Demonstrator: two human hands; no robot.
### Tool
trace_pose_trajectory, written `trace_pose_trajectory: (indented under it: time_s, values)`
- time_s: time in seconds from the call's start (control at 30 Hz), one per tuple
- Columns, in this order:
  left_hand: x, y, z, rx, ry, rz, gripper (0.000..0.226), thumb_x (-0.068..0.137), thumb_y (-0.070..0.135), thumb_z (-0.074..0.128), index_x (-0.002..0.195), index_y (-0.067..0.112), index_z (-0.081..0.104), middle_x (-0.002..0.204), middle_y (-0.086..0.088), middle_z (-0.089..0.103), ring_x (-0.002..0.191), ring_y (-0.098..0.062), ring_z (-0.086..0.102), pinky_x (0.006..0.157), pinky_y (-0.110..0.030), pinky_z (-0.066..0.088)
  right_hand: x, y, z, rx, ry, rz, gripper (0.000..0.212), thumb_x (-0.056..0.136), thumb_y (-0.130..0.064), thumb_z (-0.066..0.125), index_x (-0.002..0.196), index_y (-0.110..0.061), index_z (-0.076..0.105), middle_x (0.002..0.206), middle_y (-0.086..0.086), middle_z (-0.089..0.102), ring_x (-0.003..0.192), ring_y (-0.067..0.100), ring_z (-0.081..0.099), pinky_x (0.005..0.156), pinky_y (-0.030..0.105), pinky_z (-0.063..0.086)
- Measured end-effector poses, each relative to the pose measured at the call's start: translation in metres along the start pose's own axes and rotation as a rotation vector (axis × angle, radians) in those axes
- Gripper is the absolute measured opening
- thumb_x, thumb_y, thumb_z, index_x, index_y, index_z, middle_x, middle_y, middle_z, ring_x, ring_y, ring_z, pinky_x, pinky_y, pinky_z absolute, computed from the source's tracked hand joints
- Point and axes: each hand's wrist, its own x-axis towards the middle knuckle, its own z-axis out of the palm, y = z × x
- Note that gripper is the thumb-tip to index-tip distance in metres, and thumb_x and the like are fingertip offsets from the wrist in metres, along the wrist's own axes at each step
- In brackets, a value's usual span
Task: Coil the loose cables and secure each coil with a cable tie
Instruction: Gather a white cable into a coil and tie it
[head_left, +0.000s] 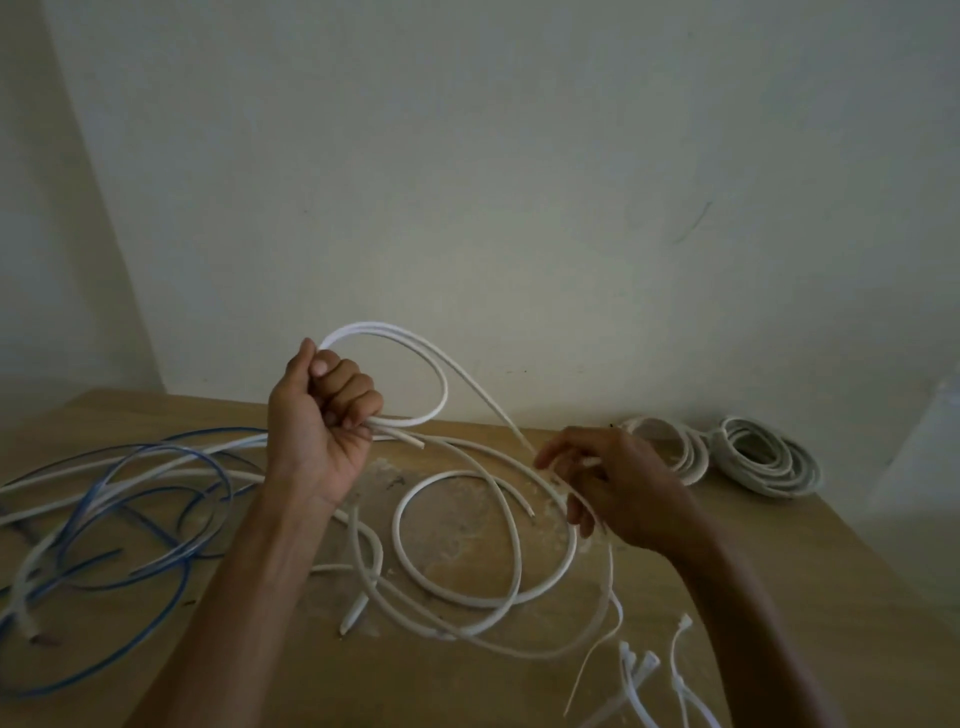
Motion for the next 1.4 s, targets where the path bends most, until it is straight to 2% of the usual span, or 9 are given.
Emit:
trace_pose_trajectory:
  time_s: [0.1,0.27,0.43,0.57,0.73,1.0,1.13,1.27,1.4]
  values:
    - [-0.001,-0.001,0.000,-0.018,-0.010,-0.017,0.049,0.106,0.032,0.037,0.059,0.020,0.044,0.048,0.009,0.023,0.038,-0.007,0.023,0.036,-0.018,0.024,0.000,-0.006,0.005,-0.139,-0.186,-0.044,0.033,0.101,-0.003,0.050,0.109,-0.026,0.073,0.093,-0.005,0.074,0.076,0.004,0.072,0.074,0.030,0.061]
    - [0.003,0.013,-0.010,-0.054,0.046,-0.010,0.047,0.105,0.029,0.038,0.060,0.020,0.042,0.049,0.008,0.024,0.039,-0.006,0.022,0.036,-0.017,0.025,-0.001,-0.005,0.002,0.107,-0.144,-0.049,0.046,0.093,0.006,0.062,0.125,-0.026,0.066,0.112,-0.010,0.074,0.103,-0.003,0.069,0.093,0.020,0.055]
    - [-0.001,0.009,-0.003,0.052,0.028,-0.045,0.043,0.106,0.030,0.037,0.064,0.020,0.043,0.053,0.008,0.023,0.042,-0.006,0.022,0.039,-0.018,0.024,0.005,-0.007,0.005,0.052,0.244,-0.107,0.033,0.087,-0.004,0.075,0.106,-0.031,0.074,0.084,-0.010,0.076,0.079,0.000,0.072,0.072,0.020,0.059]
    - [-0.004,0.000,0.001,0.091,-0.033,-0.148,0.038,0.105,0.026,0.035,0.070,0.018,0.046,0.058,0.008,0.023,0.046,-0.006,0.022,0.042,-0.019,0.027,0.008,-0.001,0.003,-0.010,0.397,-0.148,0.018,0.089,-0.010,0.074,0.096,-0.026,0.078,0.093,-0.011,0.067,0.081,0.006,0.065,0.064,0.015,0.051]
    - [-0.008,-0.016,0.008,0.241,-0.097,-0.197,0.019,0.092,0.024,0.045,0.075,0.016,0.048,0.060,0.006,0.022,0.047,-0.007,0.024,0.045,-0.021,0.029,0.002,-0.005,-0.005,0.391,0.272,0.030,0.009,0.095,-0.015,0.064,0.097,-0.010,0.071,0.075,0.006,0.075,0.063,0.017,0.069,0.060,0.027,0.057]
    - [-0.028,-0.064,0.017,0.827,-0.328,-0.193,0.017,0.099,0.023,0.057,0.089,0.009,0.058,0.064,-0.003,0.044,0.056,-0.014,0.038,0.053,-0.024,0.034,0.001,-0.031,0.002,1.150,0.019,0.130,0.023,0.088,-0.016,0.062,0.101,0.004,0.060,0.094,0.028,0.073,0.071,0.023,0.074,0.063,0.025,0.061]
    - [-0.039,-0.076,0.023,0.995,-0.368,-0.203,0.037,0.105,0.035,0.047,0.081,0.009,0.059,0.057,-0.001,0.050,0.052,-0.014,0.044,0.056,-0.028,0.032,0.005,-0.030,0.012,1.256,0.079,0.173,0.034,0.087,-0.020,0.063,0.104,0.010,0.063,0.093,0.028,0.073,0.075,0.025,0.075,0.067,0.026,0.062]
    - [-0.035,-0.074,0.022,1.233,-0.308,-0.263,0.054,0.107,0.038,0.041,0.077,-0.002,0.060,0.062,-0.009,0.041,0.056,-0.021,0.040,0.059,-0.030,0.031,0.007,-0.027,0.017,0.981,0.293,0.153,0.032,0.095,-0.027,0.061,0.096,0.004,0.066,0.085,0.015,0.073,0.063,0.015,0.064,0.056,0.024,0.051]
    - [-0.028,-0.064,0.017,1.076,-0.287,-0.338,0.046,0.106,0.036,0.043,0.062,0.023,0.038,0.057,0.005,0.024,0.048,-0.011,0.022,0.050,-0.024,0.031,0.009,-0.021,0.008,1.103,0.443,0.098,0.023,0.097,-0.027,0.059,0.087,-0.007,0.061,0.085,0.010,0.067,0.061,0.014,0.058,0.052,0.023,0.048]
